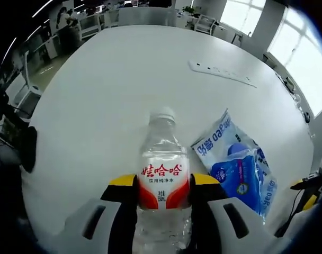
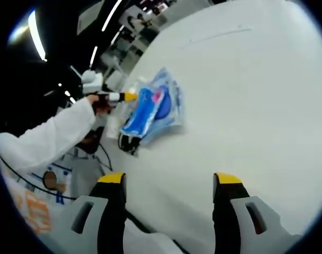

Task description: Arrange the tabletop items into an orderly group along one side of the table until the central work area is clear of visible clutter.

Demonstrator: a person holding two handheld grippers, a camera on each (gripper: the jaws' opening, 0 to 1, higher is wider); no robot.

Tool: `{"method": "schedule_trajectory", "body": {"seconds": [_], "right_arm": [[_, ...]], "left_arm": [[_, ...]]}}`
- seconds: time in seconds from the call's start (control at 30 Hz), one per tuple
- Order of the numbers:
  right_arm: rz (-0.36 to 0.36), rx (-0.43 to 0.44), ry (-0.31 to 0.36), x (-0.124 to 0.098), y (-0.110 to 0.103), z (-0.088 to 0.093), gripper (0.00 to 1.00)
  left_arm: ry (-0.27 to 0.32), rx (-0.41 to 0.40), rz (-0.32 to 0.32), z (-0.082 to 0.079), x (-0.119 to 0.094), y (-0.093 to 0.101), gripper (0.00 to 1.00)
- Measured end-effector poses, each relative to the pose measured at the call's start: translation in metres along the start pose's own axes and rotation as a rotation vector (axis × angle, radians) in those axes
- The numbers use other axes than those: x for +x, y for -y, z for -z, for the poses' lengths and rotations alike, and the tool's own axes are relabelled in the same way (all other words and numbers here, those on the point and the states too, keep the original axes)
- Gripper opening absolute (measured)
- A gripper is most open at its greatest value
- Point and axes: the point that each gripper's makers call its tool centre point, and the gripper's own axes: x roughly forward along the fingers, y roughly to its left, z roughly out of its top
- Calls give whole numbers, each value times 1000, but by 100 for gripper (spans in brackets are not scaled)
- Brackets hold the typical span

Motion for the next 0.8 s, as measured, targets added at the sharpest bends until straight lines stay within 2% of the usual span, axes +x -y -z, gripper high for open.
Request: {"method": "schedule_trajectory", "body": {"seconds": [0.3,0.4,0.5,0.6,0.63,0.67,0.8], "right_arm": [[-7,3,-3,1,-3,1,65],[-8,2,-9,1,-3,4,65],[-7,9,-7,-1,-1,4,65],[4,23,10,-4,4,0,64],[5,28,14,-5,5,-1,64],[6,39,20,-5,6,-2,64],[7,46,26,-5,6,-2,64]], "left_arm": [[-5,-3,-55,-3,4,-1,40],[-6,-45,-75,-7,10,0,51],[-17,-41,-100,-8,13,1,59],[-32,-44,-110,-7,16,4,53],[-43,-28,-150,-6,14,-3,48],[-42,-18,-161,-6,14,-5,44],[-27,-27,-148,-5,15,-5,42]]}}
